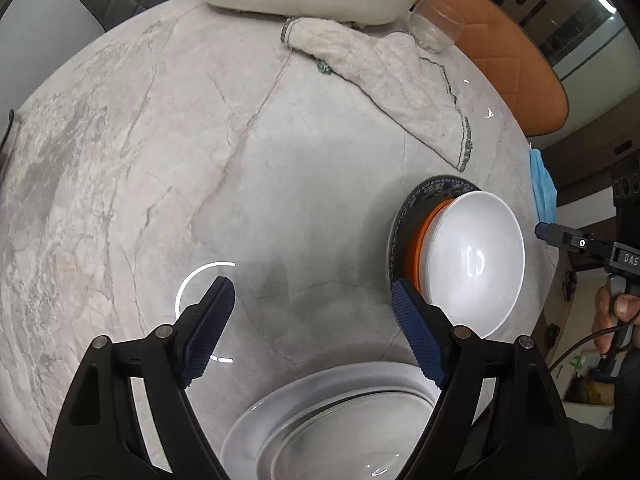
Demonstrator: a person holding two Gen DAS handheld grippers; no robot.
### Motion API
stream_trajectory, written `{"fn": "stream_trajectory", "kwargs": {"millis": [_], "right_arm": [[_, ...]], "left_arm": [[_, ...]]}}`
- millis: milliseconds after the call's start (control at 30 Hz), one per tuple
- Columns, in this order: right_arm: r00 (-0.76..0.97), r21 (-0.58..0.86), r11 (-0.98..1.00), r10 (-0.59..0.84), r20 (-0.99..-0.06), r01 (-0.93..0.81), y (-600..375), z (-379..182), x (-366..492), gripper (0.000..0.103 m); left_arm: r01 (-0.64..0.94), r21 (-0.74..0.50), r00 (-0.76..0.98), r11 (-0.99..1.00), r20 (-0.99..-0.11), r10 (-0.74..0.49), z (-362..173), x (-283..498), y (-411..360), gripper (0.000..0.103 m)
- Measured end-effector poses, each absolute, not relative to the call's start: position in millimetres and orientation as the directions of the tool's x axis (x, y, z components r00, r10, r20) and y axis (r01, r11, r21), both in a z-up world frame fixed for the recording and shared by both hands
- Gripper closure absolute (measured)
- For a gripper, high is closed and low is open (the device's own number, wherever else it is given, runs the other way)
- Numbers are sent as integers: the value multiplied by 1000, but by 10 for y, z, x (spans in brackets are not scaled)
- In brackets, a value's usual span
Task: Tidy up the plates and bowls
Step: 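Open both grippers and regrip the patterned bowl rim under the nested bowls, then lift the nested bowls and lower them onto the white plate stack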
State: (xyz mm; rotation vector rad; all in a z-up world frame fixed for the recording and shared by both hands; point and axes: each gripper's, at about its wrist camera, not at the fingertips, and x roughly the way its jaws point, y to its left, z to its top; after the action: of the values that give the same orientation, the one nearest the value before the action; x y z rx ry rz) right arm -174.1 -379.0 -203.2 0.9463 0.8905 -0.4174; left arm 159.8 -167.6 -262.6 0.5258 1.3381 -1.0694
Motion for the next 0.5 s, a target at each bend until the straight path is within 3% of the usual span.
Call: {"fn": "stream_trajectory", "kwargs": {"millis": [100,500], "right_arm": [[579,539,524,103,-809,660,-3763,-2203,-1763,49],[546,541,503,156,-824,674,-3635,-2501,-1649,59]], "left_arm": [[838,-286,-150,464,-939,-308,-2755,1587,-1642,24],[860,-306,-207,408,-941,-269,-3005,1495,-1839,24]]}}
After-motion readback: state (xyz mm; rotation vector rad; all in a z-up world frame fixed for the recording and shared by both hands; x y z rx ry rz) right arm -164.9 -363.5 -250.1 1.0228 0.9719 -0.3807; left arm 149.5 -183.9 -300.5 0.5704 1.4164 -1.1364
